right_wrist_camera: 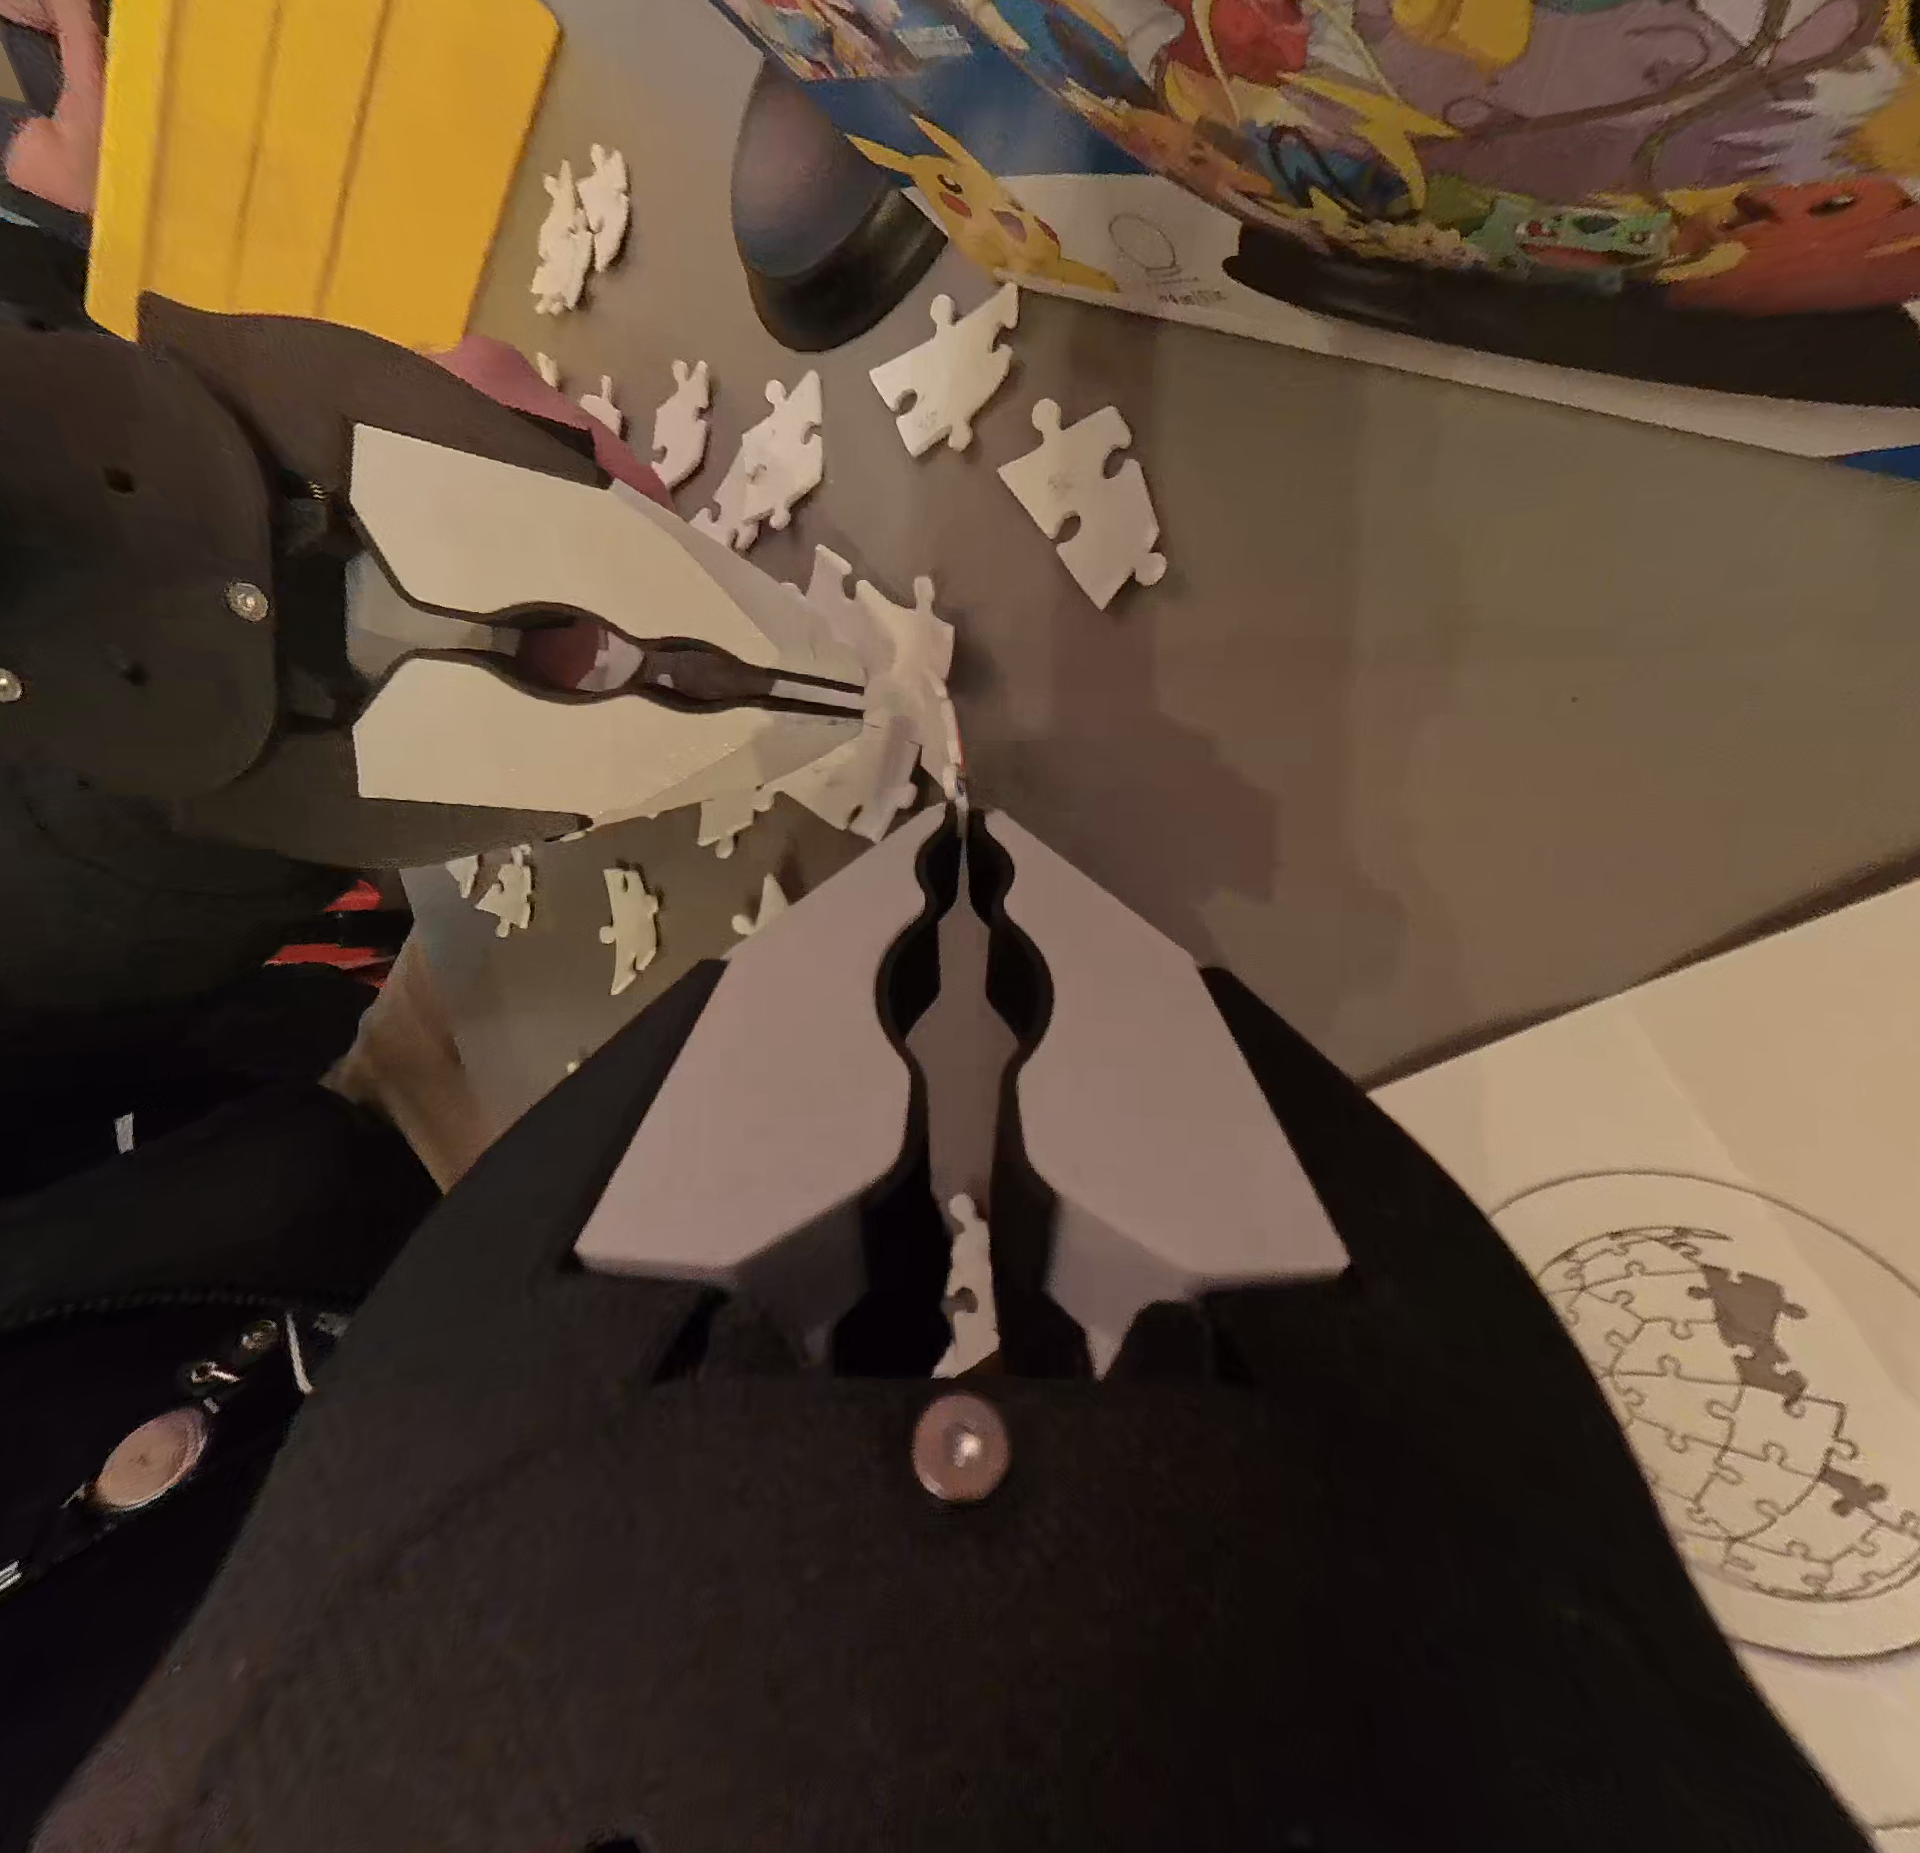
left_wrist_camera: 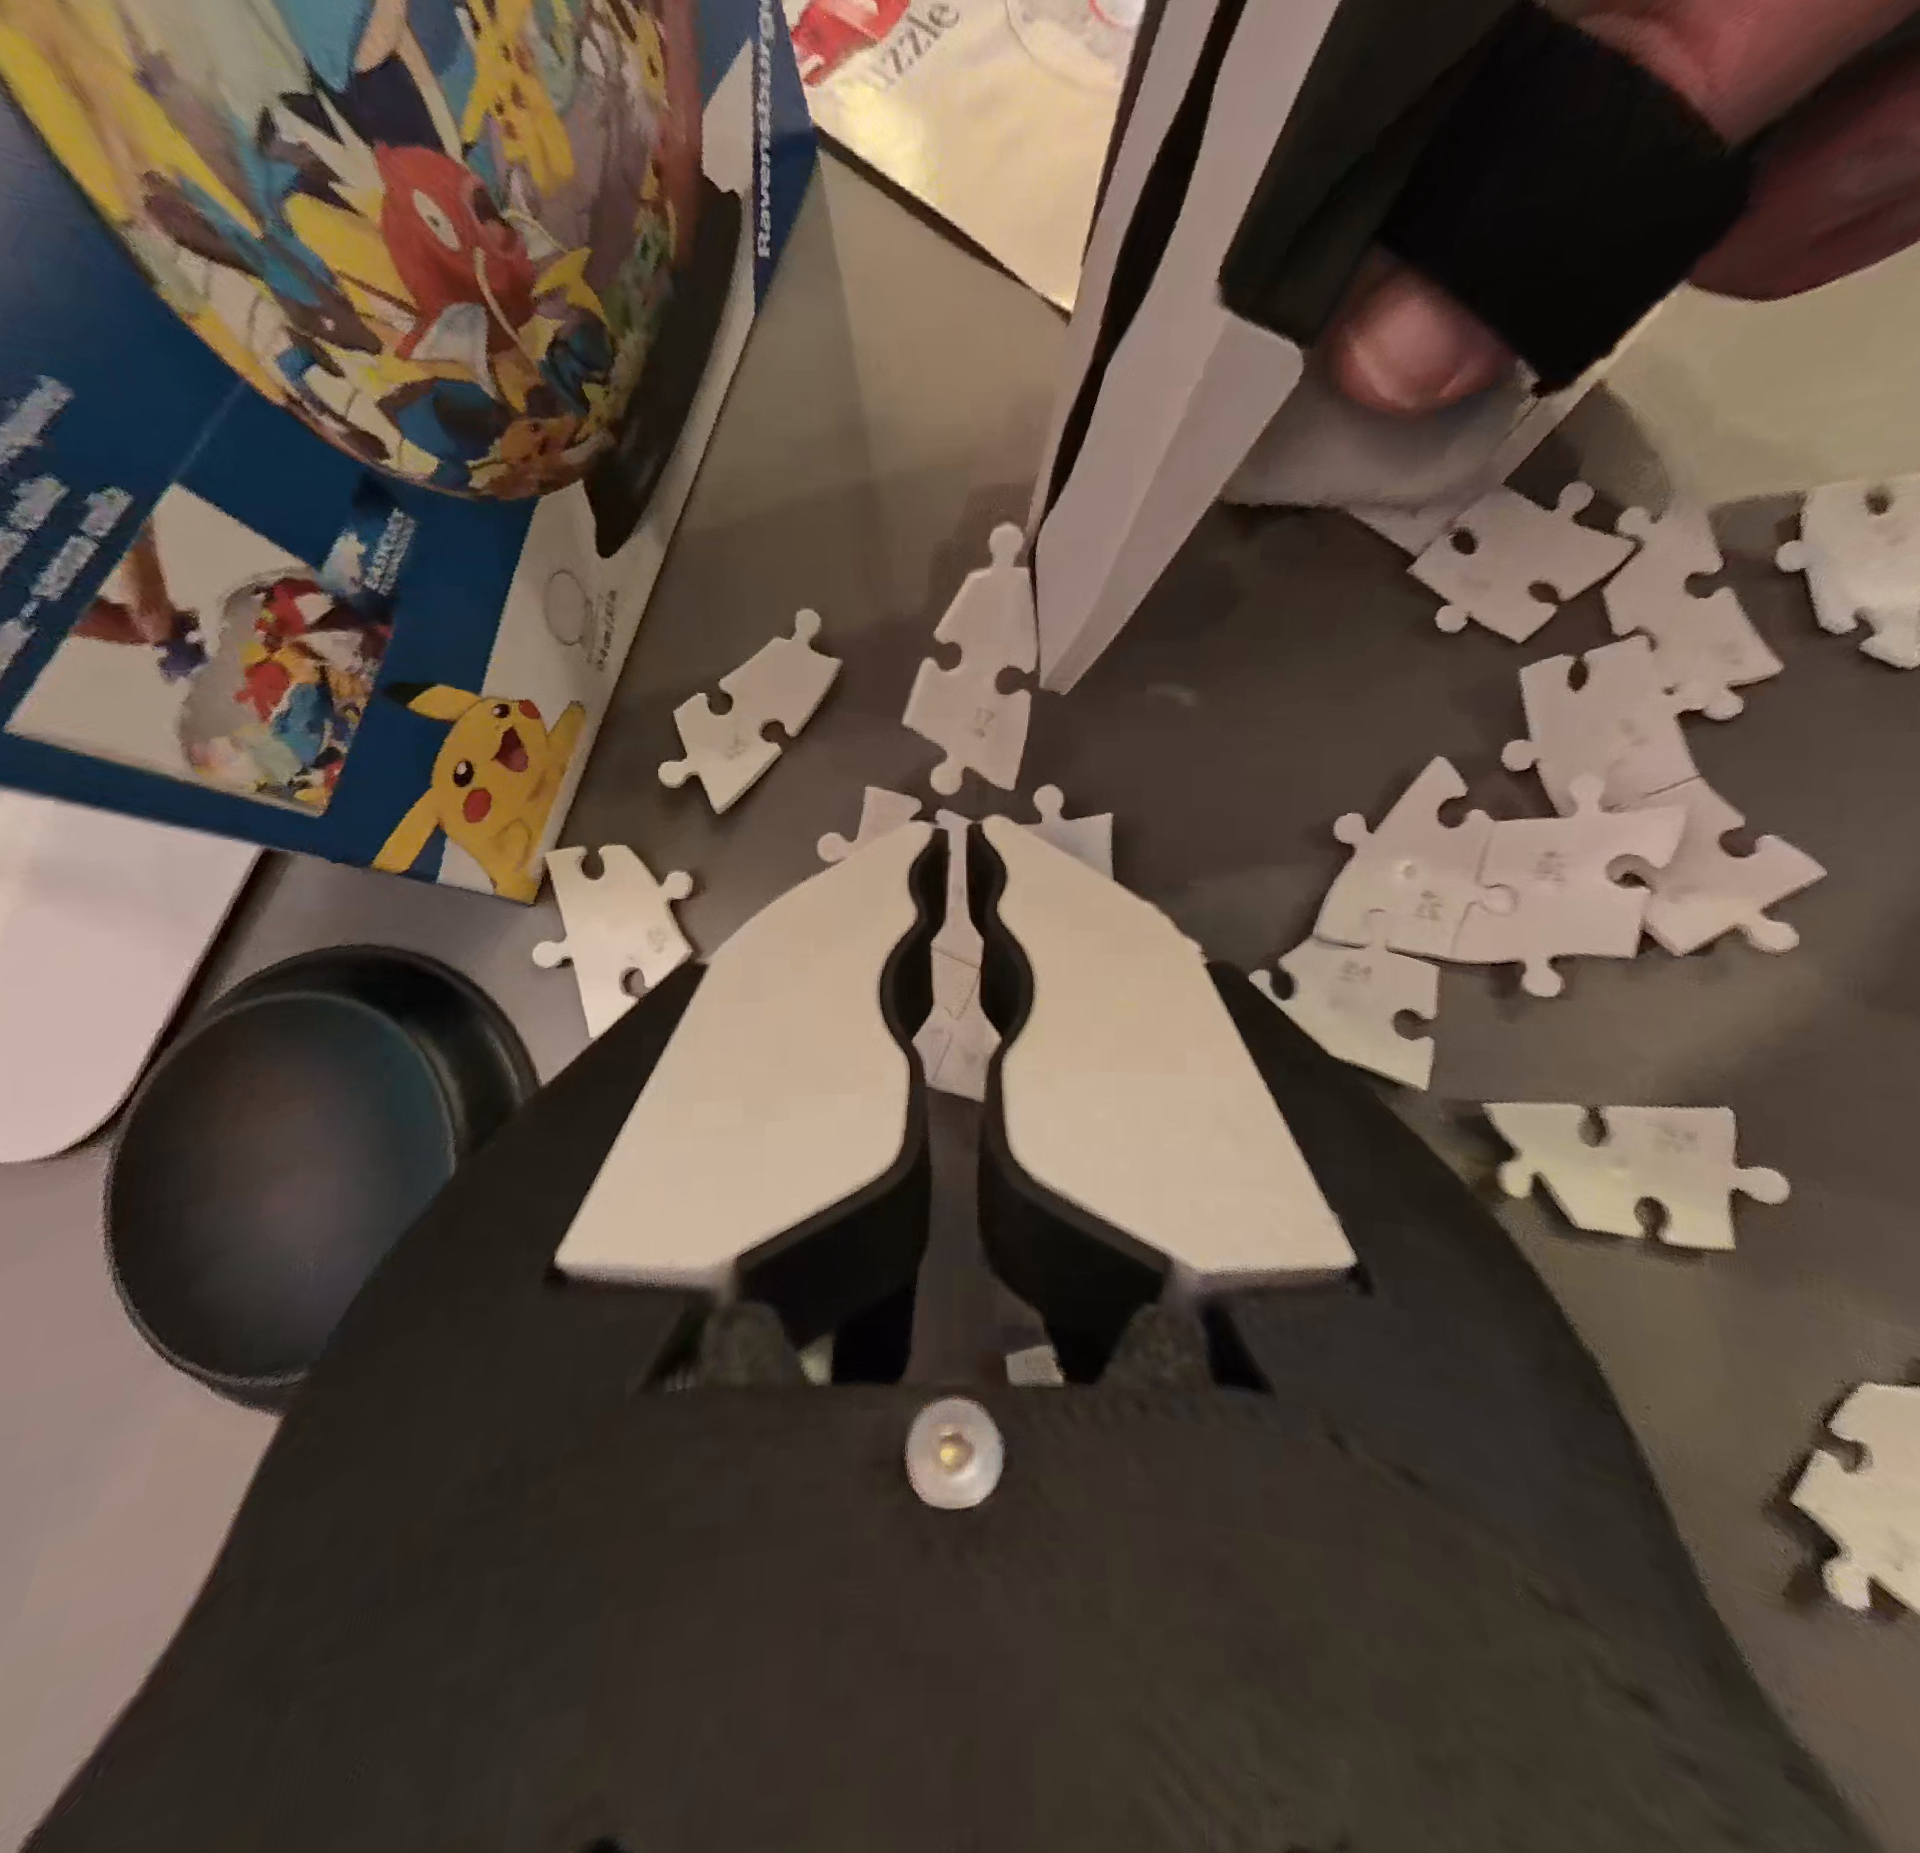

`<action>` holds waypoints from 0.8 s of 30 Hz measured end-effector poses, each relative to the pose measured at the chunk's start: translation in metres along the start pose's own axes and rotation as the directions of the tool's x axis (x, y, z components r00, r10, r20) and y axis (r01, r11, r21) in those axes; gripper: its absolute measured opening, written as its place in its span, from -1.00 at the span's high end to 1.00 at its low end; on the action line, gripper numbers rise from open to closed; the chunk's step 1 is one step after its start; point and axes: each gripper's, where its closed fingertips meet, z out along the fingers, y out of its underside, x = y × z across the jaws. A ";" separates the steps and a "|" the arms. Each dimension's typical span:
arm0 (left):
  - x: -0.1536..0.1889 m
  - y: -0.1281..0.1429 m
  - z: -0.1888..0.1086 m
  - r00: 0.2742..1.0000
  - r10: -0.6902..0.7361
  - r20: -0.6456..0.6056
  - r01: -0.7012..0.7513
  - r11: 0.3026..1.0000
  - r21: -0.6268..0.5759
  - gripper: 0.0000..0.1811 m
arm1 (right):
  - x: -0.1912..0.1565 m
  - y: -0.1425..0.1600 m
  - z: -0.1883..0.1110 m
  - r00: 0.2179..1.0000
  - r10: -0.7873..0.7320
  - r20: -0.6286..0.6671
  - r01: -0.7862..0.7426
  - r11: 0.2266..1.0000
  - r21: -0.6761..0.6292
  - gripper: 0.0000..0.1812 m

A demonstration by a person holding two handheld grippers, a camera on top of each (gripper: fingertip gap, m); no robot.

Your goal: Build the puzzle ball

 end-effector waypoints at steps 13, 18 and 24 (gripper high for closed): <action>0.003 0.008 0.012 0.997 0.050 -0.052 -0.054 0.996 -0.076 1.00 | 0.001 -0.003 0.008 1.000 -0.001 0.029 0.002 0.999 -0.037 1.00; 0.005 0.008 0.012 0.995 0.065 -0.076 -0.071 0.995 -0.076 1.00 | 0.004 -0.002 0.009 1.000 -0.008 0.018 0.009 0.998 -0.070 1.00; 0.005 0.008 0.012 0.994 0.068 -0.091 -0.076 0.994 -0.078 1.00 | 0.006 -0.001 0.011 1.000 0.009 0.028 -0.007 0.997 -0.082 1.00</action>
